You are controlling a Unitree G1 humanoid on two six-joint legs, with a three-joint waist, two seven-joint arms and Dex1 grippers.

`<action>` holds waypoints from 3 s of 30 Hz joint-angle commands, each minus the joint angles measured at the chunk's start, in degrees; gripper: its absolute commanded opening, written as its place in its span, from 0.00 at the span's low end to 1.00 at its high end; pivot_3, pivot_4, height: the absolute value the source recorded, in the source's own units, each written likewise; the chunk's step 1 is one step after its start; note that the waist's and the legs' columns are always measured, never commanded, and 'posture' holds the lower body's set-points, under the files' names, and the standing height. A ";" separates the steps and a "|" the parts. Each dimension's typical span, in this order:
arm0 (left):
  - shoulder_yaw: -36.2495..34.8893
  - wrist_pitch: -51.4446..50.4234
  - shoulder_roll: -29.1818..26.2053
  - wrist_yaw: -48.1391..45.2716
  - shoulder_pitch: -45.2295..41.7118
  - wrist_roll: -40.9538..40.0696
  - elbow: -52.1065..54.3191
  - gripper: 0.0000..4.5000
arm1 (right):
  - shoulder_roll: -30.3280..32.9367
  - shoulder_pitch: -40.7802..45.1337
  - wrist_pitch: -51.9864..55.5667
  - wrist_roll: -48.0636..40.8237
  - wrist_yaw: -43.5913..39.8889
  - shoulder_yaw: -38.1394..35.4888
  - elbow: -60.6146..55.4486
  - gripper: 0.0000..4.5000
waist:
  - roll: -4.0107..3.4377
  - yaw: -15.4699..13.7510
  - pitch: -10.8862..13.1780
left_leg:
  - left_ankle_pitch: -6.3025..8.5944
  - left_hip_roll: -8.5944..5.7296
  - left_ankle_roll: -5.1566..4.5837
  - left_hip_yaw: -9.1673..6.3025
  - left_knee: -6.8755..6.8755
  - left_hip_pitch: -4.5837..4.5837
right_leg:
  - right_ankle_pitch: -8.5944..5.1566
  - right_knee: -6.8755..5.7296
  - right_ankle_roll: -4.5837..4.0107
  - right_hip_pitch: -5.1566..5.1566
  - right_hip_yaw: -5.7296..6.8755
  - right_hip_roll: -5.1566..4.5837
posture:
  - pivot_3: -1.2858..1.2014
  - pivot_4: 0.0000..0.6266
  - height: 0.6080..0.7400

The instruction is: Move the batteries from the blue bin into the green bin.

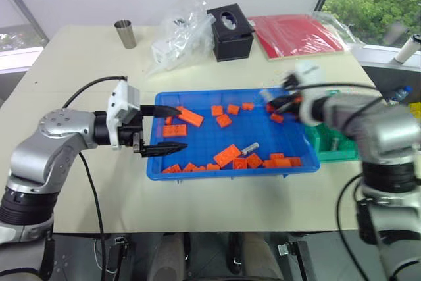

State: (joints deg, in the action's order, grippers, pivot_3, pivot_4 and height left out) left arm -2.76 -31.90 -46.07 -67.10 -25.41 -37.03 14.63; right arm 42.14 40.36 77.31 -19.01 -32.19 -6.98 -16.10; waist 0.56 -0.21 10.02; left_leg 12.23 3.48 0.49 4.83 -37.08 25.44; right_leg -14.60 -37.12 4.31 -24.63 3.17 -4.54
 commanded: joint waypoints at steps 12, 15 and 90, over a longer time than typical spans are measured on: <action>1.82 1.97 3.03 -1.21 -3.85 1.51 -2.61 1.00 | 11.31 -10.73 -12.99 0.80 -3.39 -6.30 1.42 0.54 | -0.02 0.05 0.01 | 0.00 0.02 0.00 0.03 -0.05 -0.03 | 0.00 0.01 0.00 0.01 -0.04 0.03 | 0.52 0.24 0.97; 1.78 1.86 3.15 -1.33 -4.05 1.57 -2.58 1.00 | 13.90 -5.87 -21.73 -0.83 -12.74 -0.59 3.64 0.54 | -0.04 0.23 0.02 | 0.00 0.02 0.00 0.04 -0.05 -0.04 | -0.01 0.02 0.01 0.00 -0.05 0.04 | 0.52 0.24 0.97; -11.36 3.40 -8.95 -1.05 1.97 3.81 -12.12 1.00 | 27.00 -39.13 -44.34 0.13 -45.90 -33.35 23.83 0.97 | 0.02 -0.04 0.04 | 0.01 -0.01 -0.02 0.04 -0.11 -0.22 | -0.15 0.03 -0.13 0.21 -0.03 -0.02 | 0.52 0.24 0.97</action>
State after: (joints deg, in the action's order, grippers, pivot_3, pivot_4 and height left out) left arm -11.54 -29.87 -53.89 -67.57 -23.53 -33.48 2.59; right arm 67.27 0.85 35.79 -17.83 -75.73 -38.13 4.92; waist 0.58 -0.25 10.06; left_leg 12.24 3.49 0.47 4.87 -37.20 25.20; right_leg -14.75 -37.10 4.17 -24.41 3.15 -4.56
